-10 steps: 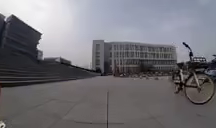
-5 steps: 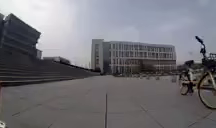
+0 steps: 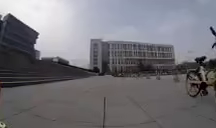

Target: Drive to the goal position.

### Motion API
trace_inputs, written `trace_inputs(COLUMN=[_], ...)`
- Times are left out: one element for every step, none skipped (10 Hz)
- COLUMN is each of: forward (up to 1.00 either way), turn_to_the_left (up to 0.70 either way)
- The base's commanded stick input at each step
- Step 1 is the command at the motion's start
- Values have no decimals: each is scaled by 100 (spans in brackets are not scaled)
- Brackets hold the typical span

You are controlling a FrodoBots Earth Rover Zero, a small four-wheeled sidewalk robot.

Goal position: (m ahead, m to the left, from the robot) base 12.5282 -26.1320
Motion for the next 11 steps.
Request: trace_inputs(forward=[85, 85, 85, 85, 85, 85, 85, 85, 85, 85, 83], turn_to_the_left=[0, 0, 0, 0, 0, 0, 0, 0, 0, 0, 0])
